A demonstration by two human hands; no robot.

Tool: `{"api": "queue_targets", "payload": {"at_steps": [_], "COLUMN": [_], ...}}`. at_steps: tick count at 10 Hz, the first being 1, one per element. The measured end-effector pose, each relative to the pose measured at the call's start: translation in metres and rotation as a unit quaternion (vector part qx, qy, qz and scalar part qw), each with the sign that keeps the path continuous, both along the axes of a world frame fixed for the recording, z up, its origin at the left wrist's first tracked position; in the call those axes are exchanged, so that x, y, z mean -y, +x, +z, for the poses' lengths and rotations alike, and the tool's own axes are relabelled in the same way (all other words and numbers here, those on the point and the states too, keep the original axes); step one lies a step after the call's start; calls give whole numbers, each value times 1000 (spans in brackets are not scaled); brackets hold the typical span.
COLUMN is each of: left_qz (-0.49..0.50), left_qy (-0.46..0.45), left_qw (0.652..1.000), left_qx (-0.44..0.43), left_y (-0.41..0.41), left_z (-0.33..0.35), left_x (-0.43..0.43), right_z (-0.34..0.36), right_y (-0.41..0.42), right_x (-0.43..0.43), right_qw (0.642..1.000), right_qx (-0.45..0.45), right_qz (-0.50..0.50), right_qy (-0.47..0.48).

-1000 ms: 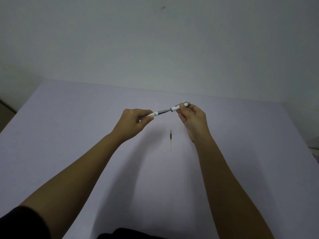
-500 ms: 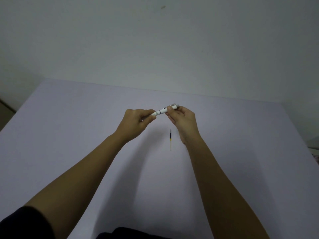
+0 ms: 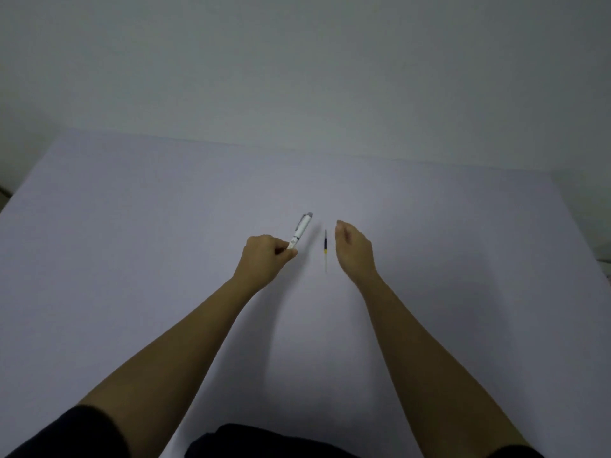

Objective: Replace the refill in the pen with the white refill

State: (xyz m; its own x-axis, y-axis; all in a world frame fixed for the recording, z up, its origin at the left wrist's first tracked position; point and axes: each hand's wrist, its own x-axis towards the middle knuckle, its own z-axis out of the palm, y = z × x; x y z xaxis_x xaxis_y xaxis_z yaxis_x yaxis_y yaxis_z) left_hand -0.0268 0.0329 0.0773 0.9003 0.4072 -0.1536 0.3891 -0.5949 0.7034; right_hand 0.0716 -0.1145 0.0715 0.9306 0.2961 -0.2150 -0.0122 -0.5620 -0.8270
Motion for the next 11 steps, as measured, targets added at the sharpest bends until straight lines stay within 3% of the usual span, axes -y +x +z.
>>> {"api": "queue_targets", "payload": {"at_steps": [2,4,8,11], "left_qz": [62,64,68,109], "left_qy": [-24,20,97,69], "left_qw": [995,994,992,991], "left_qx": [-71,-84,-43,-24], "left_y": [13,30,31,32], "left_z": [-45,-71,-93,-84], "left_x": [12,23,40,32], "right_z": [-78,-112,-126,-115], "right_y": [-12,-27,-34,-27], "right_x": [39,44,44,44], "right_qw": [988,948,934,953], "right_qx": [-47,78,149,109], "right_qz": [39,108,84,84], "right_qy": [-140,-289,-314,-271]}}
